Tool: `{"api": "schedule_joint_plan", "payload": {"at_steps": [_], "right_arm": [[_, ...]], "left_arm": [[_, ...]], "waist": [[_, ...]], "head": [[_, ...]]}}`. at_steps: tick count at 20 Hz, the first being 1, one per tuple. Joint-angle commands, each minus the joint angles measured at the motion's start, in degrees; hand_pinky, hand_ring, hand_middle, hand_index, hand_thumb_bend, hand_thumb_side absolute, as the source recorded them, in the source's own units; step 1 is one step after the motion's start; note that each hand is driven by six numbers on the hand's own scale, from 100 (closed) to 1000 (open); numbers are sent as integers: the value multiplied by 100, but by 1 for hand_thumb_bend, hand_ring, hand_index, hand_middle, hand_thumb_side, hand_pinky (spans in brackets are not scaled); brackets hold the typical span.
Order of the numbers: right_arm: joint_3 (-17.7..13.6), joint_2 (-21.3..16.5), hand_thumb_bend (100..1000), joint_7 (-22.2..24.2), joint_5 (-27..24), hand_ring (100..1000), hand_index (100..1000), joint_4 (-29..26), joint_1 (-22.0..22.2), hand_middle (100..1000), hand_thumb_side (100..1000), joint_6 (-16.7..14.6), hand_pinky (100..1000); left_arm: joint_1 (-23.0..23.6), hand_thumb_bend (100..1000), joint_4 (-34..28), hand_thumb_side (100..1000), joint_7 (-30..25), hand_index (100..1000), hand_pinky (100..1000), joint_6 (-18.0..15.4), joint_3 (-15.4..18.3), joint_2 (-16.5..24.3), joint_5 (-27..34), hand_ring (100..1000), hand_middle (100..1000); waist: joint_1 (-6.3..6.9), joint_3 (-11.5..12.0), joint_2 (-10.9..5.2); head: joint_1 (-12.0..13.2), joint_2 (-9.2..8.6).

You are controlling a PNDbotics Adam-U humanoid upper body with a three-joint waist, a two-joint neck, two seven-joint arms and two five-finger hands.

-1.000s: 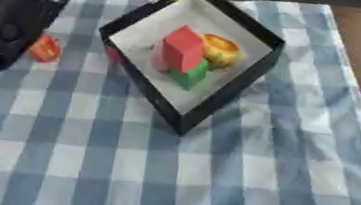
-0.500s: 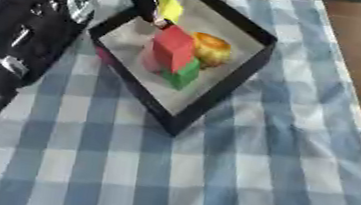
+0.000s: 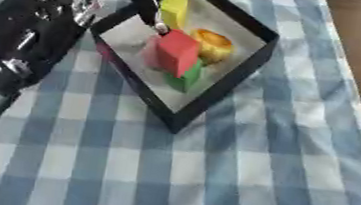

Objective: Pick up objects on the table and place them in the box.

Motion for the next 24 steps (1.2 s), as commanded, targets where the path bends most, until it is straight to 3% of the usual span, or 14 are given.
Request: {"api": "schedule_joint_plan", "payload": {"at_steps": [1,11,16,24], "right_arm": [[-41,-170,100,-1,27,786,782,-76,-12,797,809,-26,938],[-114,-325,100,-78,36,787,782,-49,196,798,803,-74,937],[-129,-358,100,-105,31,787,782,-57,224,799,802,-94,937],[-149,-373,100,-144,48,788,783,-65,243,799,804,-110,937]], "left_arm": [[-133,648,-277,282,153,860,808,73,97,257,170,788,745],[75,613,-577,302,-379,847,808,354,228,1349,993,782,742],[338,622,-525,322,-755,851,810,537,315,1962,1444,783,745],[816,638,-378,350,-1300,862,813,729,336,2434,1972,790,754]], "waist": [[-8,38,-152],[-11,340,-329],[-32,407,-347],[-103,447,-303]], "head": [[-9,59],[-203,197],[-241,165],[-231,77]]}}
